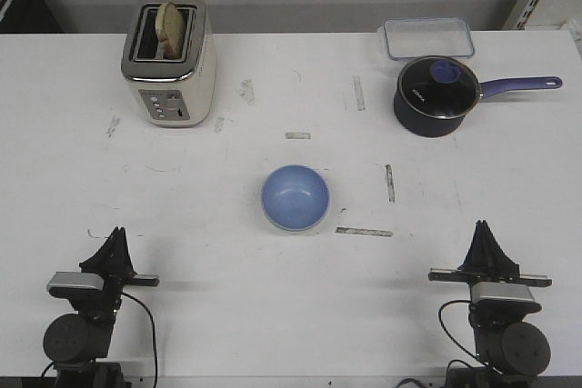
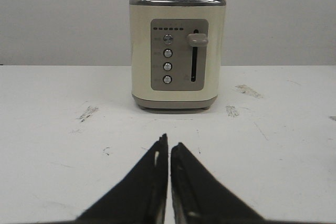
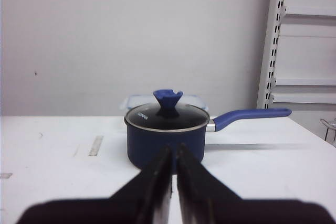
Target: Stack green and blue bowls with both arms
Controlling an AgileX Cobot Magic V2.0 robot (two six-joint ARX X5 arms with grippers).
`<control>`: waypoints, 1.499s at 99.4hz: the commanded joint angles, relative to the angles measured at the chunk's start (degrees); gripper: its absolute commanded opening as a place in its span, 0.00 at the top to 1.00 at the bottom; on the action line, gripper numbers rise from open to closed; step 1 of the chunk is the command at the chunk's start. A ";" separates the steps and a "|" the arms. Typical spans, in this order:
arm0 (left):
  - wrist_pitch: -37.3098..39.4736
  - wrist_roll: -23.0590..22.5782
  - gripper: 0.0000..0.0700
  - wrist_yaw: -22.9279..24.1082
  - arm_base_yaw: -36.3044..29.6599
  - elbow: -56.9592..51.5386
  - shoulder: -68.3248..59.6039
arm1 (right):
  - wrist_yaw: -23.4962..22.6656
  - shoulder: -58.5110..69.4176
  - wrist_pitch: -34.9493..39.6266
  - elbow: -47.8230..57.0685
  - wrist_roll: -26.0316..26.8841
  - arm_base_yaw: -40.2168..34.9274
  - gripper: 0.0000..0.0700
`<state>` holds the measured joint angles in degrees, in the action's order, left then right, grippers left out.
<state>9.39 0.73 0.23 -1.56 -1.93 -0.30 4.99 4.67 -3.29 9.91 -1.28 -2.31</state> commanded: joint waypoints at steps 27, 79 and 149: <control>0.72 -0.52 1.00 -0.02 0.07 1.20 0.11 | -6.25 -4.59 -2.16 -9.18 1.49 4.13 1.00; 0.59 -0.52 1.00 -0.04 0.04 1.18 0.11 | -6.62 -4.59 -0.96 -9.18 1.46 2.58 1.00; 0.59 -0.52 1.00 -0.04 0.04 1.18 0.11 | -6.51 -4.59 -0.96 -9.18 1.44 2.60 1.00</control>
<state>9.37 0.75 0.19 -1.56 -1.93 -0.30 -1.50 0.08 -3.66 0.84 -0.58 0.36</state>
